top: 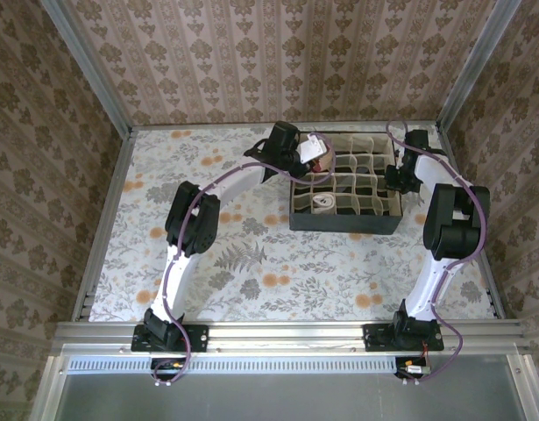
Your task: Roll the socks
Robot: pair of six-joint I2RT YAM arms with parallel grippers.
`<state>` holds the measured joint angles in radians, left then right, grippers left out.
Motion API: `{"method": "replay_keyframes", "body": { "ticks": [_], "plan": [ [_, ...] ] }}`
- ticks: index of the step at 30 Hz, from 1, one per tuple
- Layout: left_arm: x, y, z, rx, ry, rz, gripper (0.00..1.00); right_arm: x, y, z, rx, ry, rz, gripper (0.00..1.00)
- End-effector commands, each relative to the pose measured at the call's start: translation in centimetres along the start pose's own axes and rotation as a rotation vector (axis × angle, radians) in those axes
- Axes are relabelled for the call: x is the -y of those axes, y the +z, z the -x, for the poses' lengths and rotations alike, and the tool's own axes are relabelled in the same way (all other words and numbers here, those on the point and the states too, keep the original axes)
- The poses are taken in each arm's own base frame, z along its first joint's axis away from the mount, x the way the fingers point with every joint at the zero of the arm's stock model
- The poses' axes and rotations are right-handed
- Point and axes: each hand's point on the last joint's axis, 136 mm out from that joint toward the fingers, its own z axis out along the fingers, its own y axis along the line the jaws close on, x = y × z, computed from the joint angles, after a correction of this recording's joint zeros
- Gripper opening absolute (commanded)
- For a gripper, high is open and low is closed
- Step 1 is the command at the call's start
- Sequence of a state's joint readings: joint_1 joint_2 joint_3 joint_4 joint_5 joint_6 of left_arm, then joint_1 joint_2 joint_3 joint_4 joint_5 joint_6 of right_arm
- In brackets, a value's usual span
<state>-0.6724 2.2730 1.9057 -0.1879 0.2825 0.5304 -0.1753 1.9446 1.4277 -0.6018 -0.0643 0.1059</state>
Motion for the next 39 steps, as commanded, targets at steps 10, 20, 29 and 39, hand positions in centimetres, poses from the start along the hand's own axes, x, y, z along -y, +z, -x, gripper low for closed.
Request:
{"method": "replay_keyframes", "body": {
  "ticks": [10,20,29,39],
  "plan": [
    [-1.6,-1.5,0.2,-0.071,-0.041,0.074,0.00,-0.3,0.1,0.3,-0.003,-0.017,0.025,0.12],
    [-2.3,-1.7,0.3,-0.086,-0.047,0.107,0.00,-0.5,0.3,0.3,-0.012,-0.024,0.034,0.12],
    [-0.5,-0.1,2.3,-0.077,0.017,0.056,0.00,-1.7,0.0,0.4,-0.003,-0.090,0.065,0.11],
    [-0.1,2.3,0.6,-0.142,-0.046,0.033,0.00,-2.3,0.0,0.2,-0.008,-0.133,0.067,0.11]
  ]
}}
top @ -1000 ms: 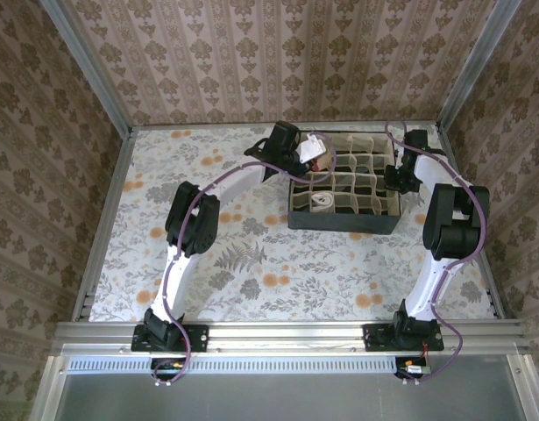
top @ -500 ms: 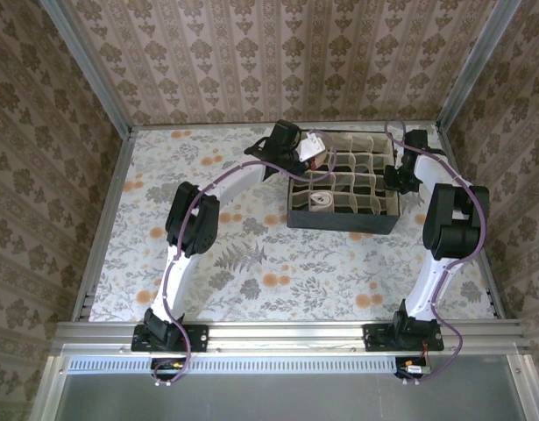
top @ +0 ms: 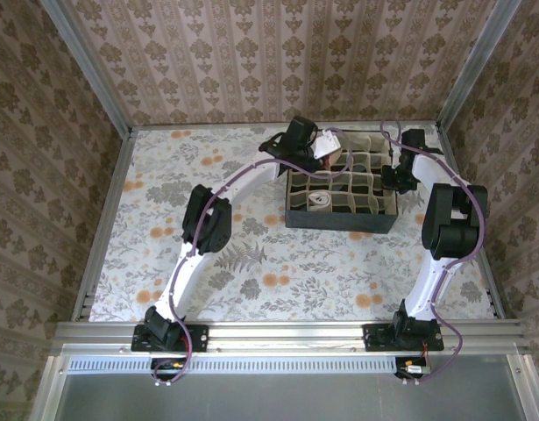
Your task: Roll the socks
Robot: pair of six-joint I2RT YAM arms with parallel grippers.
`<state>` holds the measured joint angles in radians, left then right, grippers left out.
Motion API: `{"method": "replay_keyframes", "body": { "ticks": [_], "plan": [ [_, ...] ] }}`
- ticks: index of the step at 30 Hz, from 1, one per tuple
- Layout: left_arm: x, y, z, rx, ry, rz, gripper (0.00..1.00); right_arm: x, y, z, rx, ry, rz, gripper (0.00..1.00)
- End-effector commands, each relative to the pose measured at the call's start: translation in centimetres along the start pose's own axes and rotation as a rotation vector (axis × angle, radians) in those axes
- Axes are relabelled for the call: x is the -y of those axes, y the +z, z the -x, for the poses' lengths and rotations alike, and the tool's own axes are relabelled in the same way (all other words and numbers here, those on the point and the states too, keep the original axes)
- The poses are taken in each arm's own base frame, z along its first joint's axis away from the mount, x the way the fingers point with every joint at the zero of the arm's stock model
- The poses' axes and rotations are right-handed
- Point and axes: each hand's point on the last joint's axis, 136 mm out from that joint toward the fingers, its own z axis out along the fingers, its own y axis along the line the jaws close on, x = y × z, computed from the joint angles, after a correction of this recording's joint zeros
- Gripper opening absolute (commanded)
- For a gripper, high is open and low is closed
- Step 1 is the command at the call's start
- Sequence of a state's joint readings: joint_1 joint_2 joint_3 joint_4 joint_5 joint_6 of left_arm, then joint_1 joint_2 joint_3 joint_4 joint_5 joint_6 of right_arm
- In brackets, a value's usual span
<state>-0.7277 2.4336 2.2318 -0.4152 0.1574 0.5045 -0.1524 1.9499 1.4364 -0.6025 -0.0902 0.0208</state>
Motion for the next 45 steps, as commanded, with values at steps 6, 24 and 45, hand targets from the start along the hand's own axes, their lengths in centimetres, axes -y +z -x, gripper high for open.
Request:
{"method": "replay_keyframes", "body": {
  "ticks": [6,24,45],
  "plan": [
    [-0.9,-1.6,0.7,0.036,-0.022,0.021,0.00,-0.7,0.3,0.2,-0.016,-0.022,0.028,0.11],
    [-2.4,-4.7,0.3,0.056,-0.058,0.075,0.00,-0.7,0.5,-0.1,-0.032,-0.022,0.032,0.10],
    [-0.7,0.4,-2.6,-0.084,-0.073,-0.008,0.00,-1.7,1.1,-0.2,-0.045,-0.052,0.046,0.10]
  ]
}}
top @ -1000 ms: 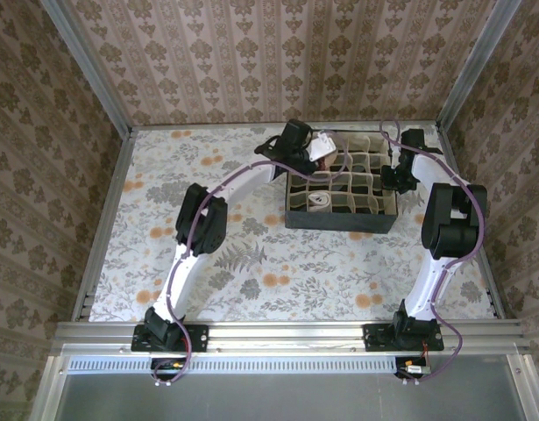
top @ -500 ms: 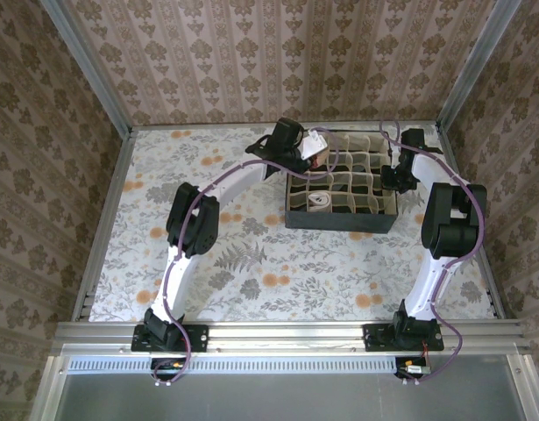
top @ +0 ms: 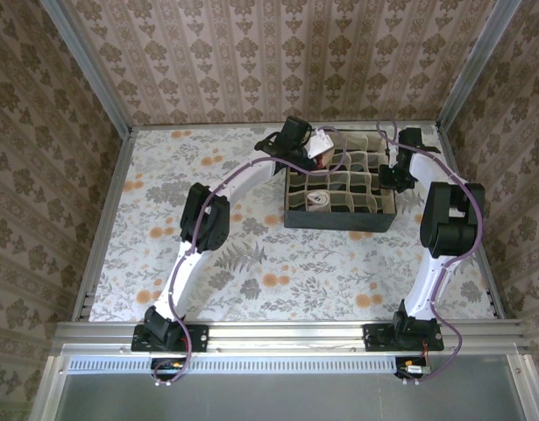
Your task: Roll the socks
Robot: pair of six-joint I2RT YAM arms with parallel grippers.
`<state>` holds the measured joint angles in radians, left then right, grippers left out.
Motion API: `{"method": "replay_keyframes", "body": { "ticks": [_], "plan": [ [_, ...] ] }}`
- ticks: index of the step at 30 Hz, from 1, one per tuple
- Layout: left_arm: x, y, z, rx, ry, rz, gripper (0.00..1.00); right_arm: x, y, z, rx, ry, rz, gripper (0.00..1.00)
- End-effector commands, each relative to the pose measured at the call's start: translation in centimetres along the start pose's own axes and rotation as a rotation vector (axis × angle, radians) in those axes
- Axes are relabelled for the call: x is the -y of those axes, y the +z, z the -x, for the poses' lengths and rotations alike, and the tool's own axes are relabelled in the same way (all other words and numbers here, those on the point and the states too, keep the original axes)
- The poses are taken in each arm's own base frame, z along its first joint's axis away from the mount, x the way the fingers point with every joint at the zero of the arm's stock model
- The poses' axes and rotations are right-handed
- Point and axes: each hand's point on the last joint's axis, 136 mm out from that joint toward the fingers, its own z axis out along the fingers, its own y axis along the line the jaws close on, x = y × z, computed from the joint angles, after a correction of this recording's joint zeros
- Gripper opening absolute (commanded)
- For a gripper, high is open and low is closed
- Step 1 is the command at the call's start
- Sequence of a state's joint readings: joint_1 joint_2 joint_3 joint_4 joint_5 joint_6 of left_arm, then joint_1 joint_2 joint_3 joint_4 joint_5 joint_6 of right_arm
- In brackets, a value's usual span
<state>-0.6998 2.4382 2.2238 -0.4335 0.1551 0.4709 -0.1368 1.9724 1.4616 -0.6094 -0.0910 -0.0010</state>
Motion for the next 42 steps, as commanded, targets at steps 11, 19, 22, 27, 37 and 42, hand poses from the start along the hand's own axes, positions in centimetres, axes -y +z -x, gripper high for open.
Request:
{"method": "replay_keyframes", "body": {
  "ticks": [11,19,22,27,37,42],
  "plan": [
    [1.1,2.1,-3.9,-0.154,-0.035,-0.015,0.00,-0.9,0.9,-0.6,-0.047,-0.013,0.035,0.09],
    [-0.2,0.1,-4.1,-0.139,-0.090,-0.027,0.00,-0.7,1.2,-0.8,-0.058,-0.009,0.024,0.09],
    [0.6,0.2,-4.1,-0.133,-0.107,-0.082,0.00,-0.8,1.1,-0.6,-0.053,-0.008,0.030,0.09],
    [1.6,1.0,-4.3,-0.147,-0.115,-0.108,0.13,-1.2,0.8,-0.1,-0.036,-0.004,0.047,0.11],
    [-0.2,-2.6,-1.9,-0.097,-0.094,-0.076,0.56,-1.0,0.6,0.3,-0.038,-0.004,0.041,0.12],
    [-1.5,-5.9,0.1,-0.040,-0.091,-0.068,0.68,-0.9,0.7,0.3,-0.046,-0.002,0.035,0.12]
  ]
}}
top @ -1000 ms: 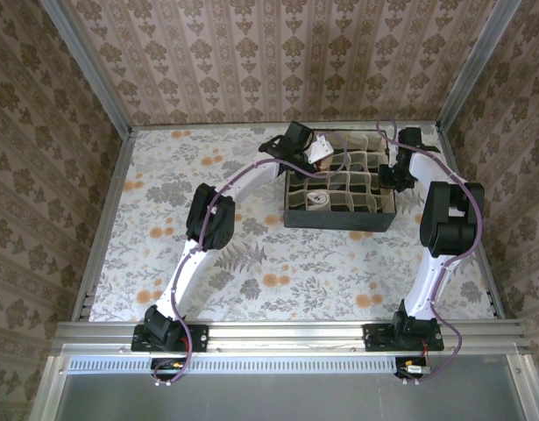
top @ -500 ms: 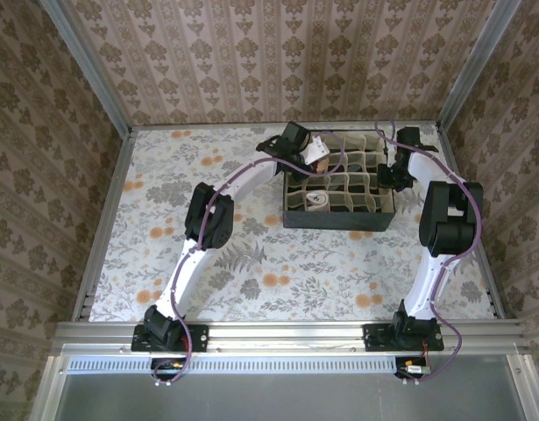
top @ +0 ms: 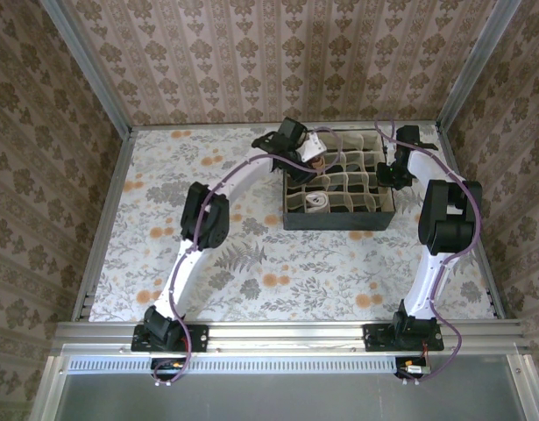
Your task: Roll the socks
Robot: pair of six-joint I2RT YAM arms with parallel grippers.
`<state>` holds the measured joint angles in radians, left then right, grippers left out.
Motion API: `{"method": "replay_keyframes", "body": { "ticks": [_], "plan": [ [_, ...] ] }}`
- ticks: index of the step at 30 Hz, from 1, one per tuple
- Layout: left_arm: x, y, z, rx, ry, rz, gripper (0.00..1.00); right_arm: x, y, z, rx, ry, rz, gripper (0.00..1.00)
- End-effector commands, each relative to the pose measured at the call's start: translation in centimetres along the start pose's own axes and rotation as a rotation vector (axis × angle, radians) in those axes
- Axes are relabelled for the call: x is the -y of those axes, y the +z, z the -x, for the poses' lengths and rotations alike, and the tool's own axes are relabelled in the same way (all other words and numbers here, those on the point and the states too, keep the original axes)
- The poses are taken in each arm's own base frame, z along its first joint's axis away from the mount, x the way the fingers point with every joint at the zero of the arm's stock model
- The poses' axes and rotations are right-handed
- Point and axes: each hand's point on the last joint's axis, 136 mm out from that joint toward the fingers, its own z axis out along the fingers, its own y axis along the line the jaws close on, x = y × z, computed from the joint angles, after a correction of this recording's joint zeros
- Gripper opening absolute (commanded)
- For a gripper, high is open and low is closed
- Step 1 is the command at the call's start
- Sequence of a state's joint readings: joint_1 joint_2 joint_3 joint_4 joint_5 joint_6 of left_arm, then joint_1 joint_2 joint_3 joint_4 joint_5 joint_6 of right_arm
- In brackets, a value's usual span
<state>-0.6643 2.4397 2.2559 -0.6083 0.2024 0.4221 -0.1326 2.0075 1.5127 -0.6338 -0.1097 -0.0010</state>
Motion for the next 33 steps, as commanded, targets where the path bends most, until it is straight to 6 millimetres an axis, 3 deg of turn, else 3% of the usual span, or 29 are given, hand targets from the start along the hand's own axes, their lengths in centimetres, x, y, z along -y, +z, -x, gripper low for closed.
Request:
{"method": "replay_keyframes", "body": {
  "ticks": [1,5,8,10,14,18,25,31,33],
  "plan": [
    [-1.2,-6.1,3.1,0.083,0.009,0.016,0.70,-0.4,0.4,-0.3,-0.037,0.003,0.016,0.12],
    [-2.0,-8.6,4.3,0.118,0.014,0.041,0.73,-0.6,0.0,0.0,-0.032,0.010,0.021,0.18],
    [-2.8,-10.5,5.1,0.144,0.021,0.074,0.74,-0.8,-1.3,1.0,-0.005,0.010,0.024,0.43],
    [-3.2,-11.7,5.6,0.162,0.026,0.095,0.74,-0.9,-2.4,1.9,0.024,0.008,0.025,0.52],
    [-4.2,-14.3,5.9,0.190,0.031,0.152,0.75,-1.5,-5.5,3.5,0.090,0.013,0.038,0.58],
    [-5.8,-17.3,4.9,0.207,-0.005,0.251,0.75,-2.1,-9.0,4.4,0.163,0.019,0.055,0.58],
    [-7.3,-23.6,-1.0,0.245,-0.137,0.425,0.82,-1.0,-14.7,2.7,0.353,0.008,-0.039,0.59],
    [-6.0,-27.5,-9.2,0.251,-0.256,0.535,0.89,-0.1,-17.6,-1.3,0.520,0.026,-0.097,0.62],
    [-5.2,-28.2,-12.0,0.234,-0.291,0.565,1.00,0.5,-17.6,-3.0,0.562,0.046,-0.125,0.67]
  ]
}}
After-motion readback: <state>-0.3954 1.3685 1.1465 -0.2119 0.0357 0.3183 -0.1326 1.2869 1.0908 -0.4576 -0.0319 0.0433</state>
